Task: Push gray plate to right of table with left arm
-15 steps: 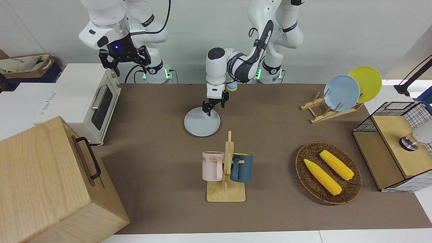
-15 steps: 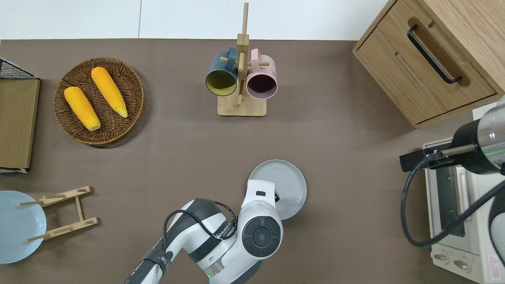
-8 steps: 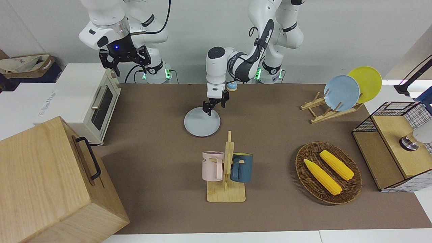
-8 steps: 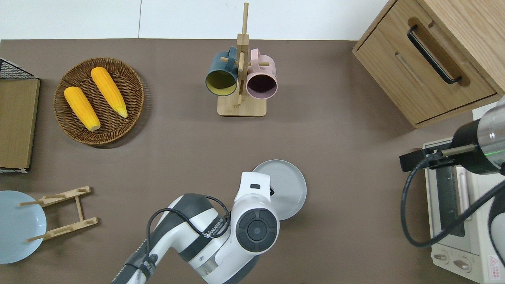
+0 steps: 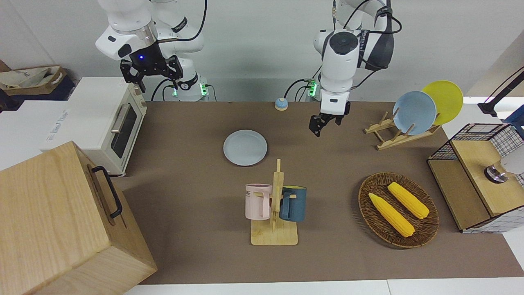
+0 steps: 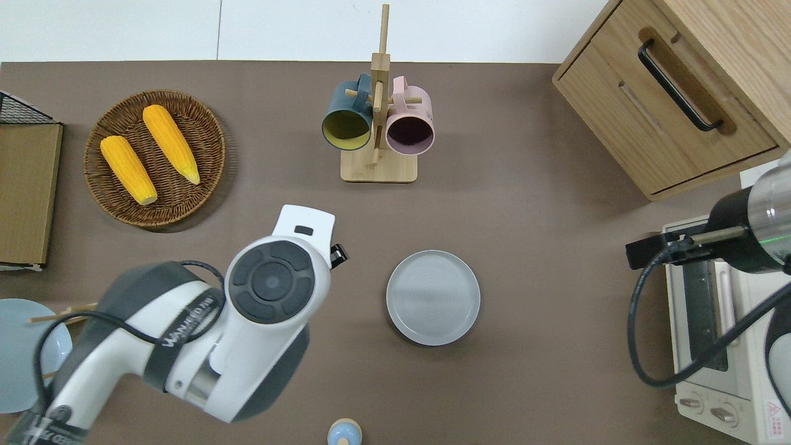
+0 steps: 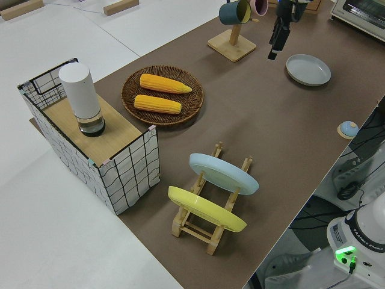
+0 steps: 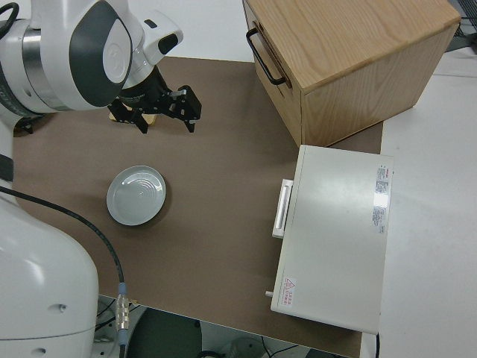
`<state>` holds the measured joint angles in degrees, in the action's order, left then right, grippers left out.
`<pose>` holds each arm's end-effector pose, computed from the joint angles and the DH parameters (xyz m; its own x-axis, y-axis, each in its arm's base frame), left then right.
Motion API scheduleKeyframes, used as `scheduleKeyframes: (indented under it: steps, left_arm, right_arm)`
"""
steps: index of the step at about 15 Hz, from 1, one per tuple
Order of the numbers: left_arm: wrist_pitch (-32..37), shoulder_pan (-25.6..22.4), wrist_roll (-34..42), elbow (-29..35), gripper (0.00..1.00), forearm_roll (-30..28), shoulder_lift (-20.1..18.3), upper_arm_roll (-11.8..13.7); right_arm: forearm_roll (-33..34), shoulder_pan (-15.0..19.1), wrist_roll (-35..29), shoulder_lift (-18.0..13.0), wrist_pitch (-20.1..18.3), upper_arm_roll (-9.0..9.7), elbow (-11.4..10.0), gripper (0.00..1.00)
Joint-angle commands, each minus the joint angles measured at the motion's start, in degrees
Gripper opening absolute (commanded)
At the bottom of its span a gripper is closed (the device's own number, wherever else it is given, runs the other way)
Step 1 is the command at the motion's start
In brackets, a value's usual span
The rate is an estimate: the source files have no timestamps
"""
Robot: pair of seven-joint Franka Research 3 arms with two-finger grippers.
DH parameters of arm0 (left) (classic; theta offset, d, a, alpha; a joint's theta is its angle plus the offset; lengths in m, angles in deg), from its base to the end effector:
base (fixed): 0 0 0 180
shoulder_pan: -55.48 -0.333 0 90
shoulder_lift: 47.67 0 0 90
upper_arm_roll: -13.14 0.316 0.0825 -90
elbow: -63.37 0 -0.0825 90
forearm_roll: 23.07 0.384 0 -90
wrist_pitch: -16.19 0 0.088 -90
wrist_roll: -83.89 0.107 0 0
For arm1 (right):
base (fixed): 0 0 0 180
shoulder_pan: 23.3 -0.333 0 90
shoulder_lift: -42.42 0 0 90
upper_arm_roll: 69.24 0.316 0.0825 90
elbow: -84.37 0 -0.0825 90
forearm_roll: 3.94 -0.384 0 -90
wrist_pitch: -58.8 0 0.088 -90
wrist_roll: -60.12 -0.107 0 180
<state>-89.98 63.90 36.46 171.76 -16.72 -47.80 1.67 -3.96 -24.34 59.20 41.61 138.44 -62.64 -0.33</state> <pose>0.5262 -0.1813 0.4975 0.9013 0.4301 0.0519 0.4332 -0.8958 -0.0995 0.5261 0.0711 0.6598 0.9904 0.1166 -0.0742 0.1171 -0.9931 0.0025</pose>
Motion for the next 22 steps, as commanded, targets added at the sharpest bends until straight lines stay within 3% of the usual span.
scheduleKeyframes:
  steps: [1, 7, 10, 15, 22]
  left_arm:
    - [7.8, -6.5, 12.9, -6.9, 1.00, -1.2, 0.8, -0.3]
    - [12.0, -16.2, 29.1, -12.3, 1.00, -3.3, 1.0, 0.5]
    - [15.8, -18.2, 35.8, -14.2, 1.00, -3.9, 1.0, 0.8]
    - [21.6, -18.0, 42.7, -17.9, 1.00, -5.5, 1.3, 2.1]
    - [21.3, -16.4, 45.0, -19.4, 1.00, -5.6, 2.3, 2.3]
  right_arm:
    - [-0.2, 1.1, -0.7, -0.2, -0.9, 0.96, 0.5, 0.983]
    - [-0.3, 1.1, -0.7, -0.2, -0.9, 0.88, 0.5, 0.983]
    - [-0.3, 1.1, -0.7, -0.2, -0.9, 0.96, 0.5, 0.983]
    - [-0.3, 1.1, -0.7, -0.2, -0.9, 0.96, 0.5, 0.983]
    - [-0.3, 1.1, -0.7, -0.2, -0.9, 0.96, 0.5, 0.983]
